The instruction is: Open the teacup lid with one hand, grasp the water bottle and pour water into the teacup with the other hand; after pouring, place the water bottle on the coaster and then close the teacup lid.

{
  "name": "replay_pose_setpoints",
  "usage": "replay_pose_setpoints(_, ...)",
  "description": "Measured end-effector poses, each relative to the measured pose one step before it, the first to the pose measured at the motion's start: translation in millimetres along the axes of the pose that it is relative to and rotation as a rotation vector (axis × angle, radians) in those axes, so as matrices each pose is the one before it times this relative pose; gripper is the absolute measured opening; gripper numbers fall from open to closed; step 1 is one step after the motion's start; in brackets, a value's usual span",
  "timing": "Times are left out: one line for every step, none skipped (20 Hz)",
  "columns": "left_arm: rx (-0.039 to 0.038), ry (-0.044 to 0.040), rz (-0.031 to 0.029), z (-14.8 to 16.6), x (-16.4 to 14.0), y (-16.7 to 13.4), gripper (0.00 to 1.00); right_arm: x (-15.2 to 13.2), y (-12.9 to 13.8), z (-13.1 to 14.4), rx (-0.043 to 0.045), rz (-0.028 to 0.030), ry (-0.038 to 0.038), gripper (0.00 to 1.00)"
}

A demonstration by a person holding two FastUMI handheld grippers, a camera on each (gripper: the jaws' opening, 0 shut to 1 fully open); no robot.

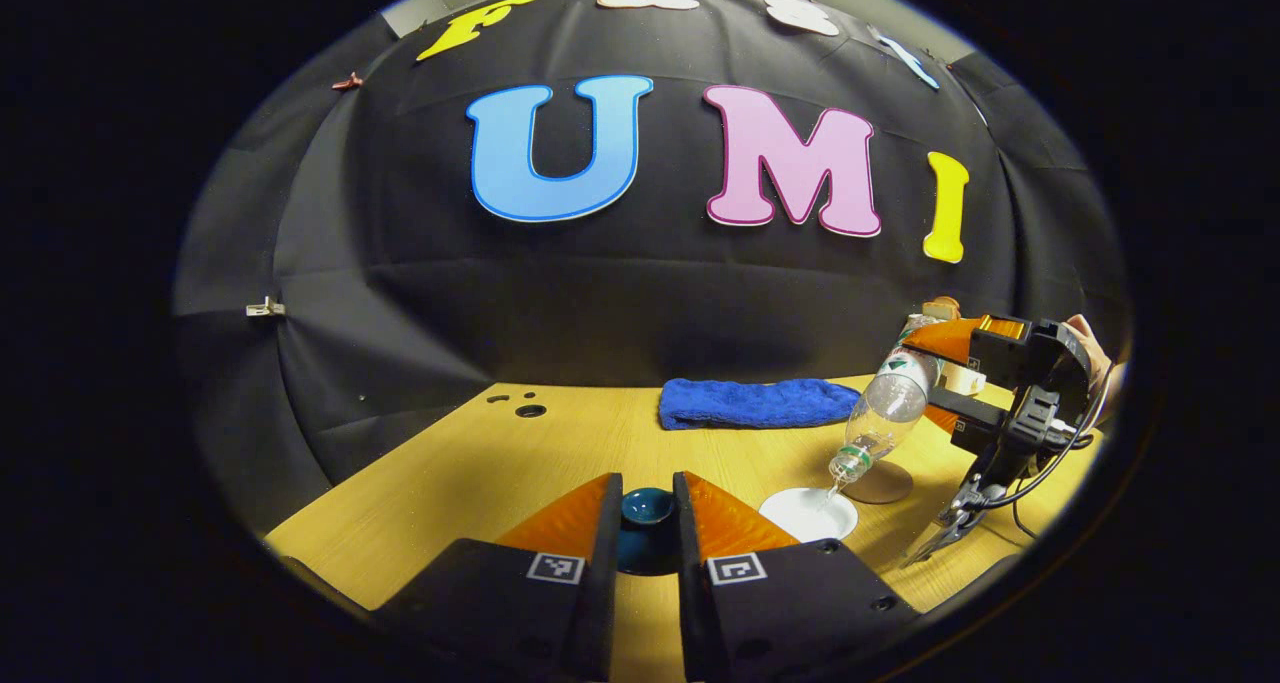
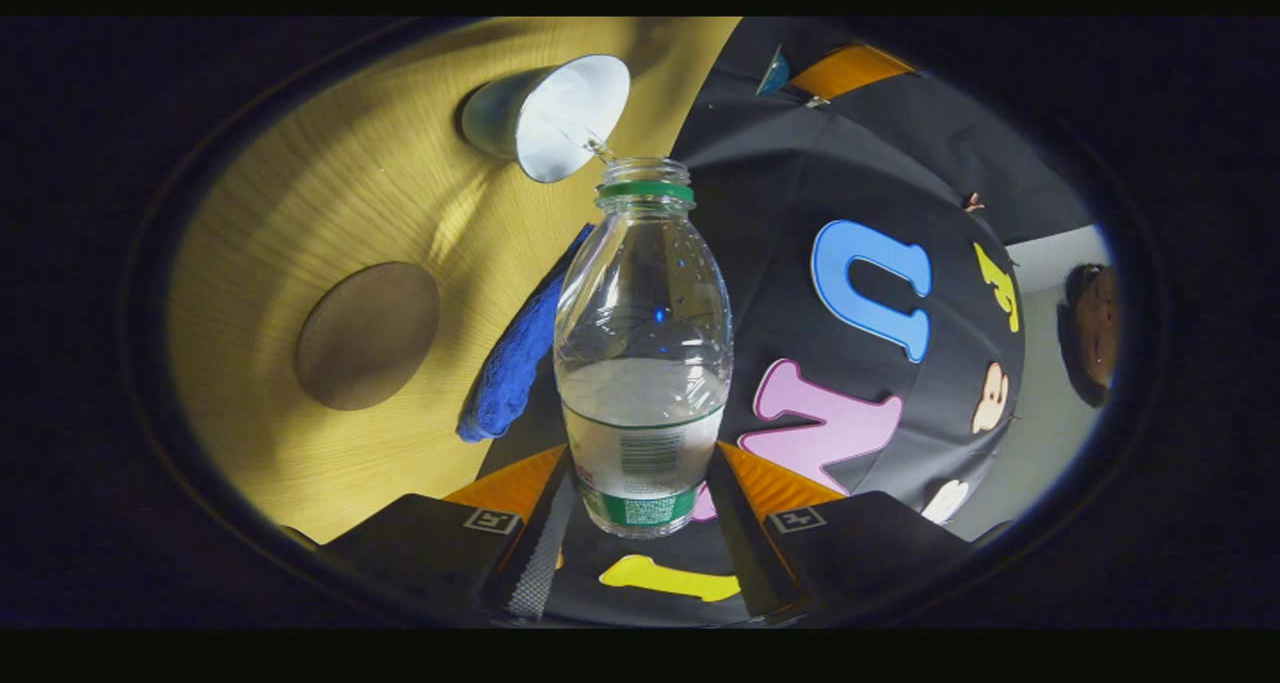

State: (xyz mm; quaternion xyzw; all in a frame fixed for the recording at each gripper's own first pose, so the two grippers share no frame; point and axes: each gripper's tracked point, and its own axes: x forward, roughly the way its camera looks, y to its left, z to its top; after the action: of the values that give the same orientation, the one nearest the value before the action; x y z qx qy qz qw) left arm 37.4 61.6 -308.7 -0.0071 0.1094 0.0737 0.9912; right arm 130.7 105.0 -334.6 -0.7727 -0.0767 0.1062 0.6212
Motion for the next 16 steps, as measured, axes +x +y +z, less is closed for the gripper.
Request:
replay_pose_setpoints(0.00013, -0.00087, 0.00146, 0.47, -1.05, 0.23, 0.3, 1.51, -1.9, 0.29, -0.01245, -0.01566, -0.00936, 0.75)
replay_pose_setpoints(0.00026, -0.00091, 0.00056, -0.49, -0.86, 0.29, 0.27, 0.68, -0.42, 0.73, -0.00969, -0.0149, -0.01085, 0.75)
replay_pose_setpoints(0.00014, -0.00138, 0.0012, 1.1, -0.85, 0.37, 0.3, 1.39, -0.14, -0.93, -0.00938, -0.01512, -0.01134, 0.75)
replay_pose_setpoints(0.00019, -0.00089, 0.00174, -0.2, -0.8, 0.11, 0.3, 1.11, -0.1, -0.17, -0.00945, -0.01356, -0.01292, 0.75)
replay_pose_setpoints(-0.00072, -0.00158, 0.00222, 0.64, -0.21, 0.42, 0.3, 1.35, -1.3, -1.08, -0.01383, -0.01599, -0.01037, 0.75)
replay_pose_setpoints(-0.00075, -0.00014, 0.00117, 0.21, -1.23, -0.2, 0.3, 0.56, -1.4, -0.49, -0.01447, -0.01773, -0.01012, 0.75)
replay_pose_setpoints(-0.00019, -0.00036, 0.00073, 0.32, -1.11, 0.34, 0.3, 0.41, -0.55, 0.96, -0.0104, -0.01574, -0.00749, 0.75)
replay_pose_setpoints(-0.00057, 0.00038, 0.00095, -0.3, -0.65, 0.06, 0.27, 0.18, 0.37, 0.61, -0.00776, -0.011, -0.00843, 0.75)
replay_pose_setpoints(-0.00236, -0.00091, 0.00038, 0.9, -0.22, 0.32, 0.27, 0.28, -2.18, 0.57, -0.00882, -0.01222, -0.00977, 0.75)
replay_pose_setpoints(-0.00307, -0.00109, -0.00098, 0.52, -1.21, 0.0, 0.3, 0.99, -0.14, 0.26, -0.01206, -0.01092, -0.01131, 0.74)
replay_pose_setpoints(-0.00283, -0.00093, -0.00085, 1.02, -1.04, -0.61, 0.3, 1.15, -2.72, 0.31, -0.01565, -0.0153, -0.01352, 0.74)
replay_pose_setpoints(-0.00131, 0.00063, -0.00144, -0.91, -0.24, -0.46, 0.3, -0.12, -2.87, 0.69, -0.01699, -0.01902, -0.01313, 0.75)
replay_pose_setpoints(-0.00029, 0.00118, -0.00017, 0.07, -0.69, 0.23, 0.3, -0.99, -1.42, 1.16, -0.01625, -0.01968, -0.01455, 0.75)
replay_pose_setpoints(-0.00059, 0.00127, -0.00107, -1.3, -0.34, -0.69, 0.27, -0.87, -1.83, 1.04, -0.01194, -0.01953, -0.01374, 0.75)
replay_pose_setpoints(-0.00078, 0.00101, -0.00017, 0.31, 0.31, 0.35, 0.3, 0.17, -0.25, 0.4, -0.01368, -0.02113, -0.01041, 0.75)
replay_pose_setpoints(-0.00087, 0.00035, -0.00143, -0.8, -0.84, -0.82, 0.3, -2.01, -0.73, 1.78, -0.0145, -0.01795, -0.00738, 0.75)
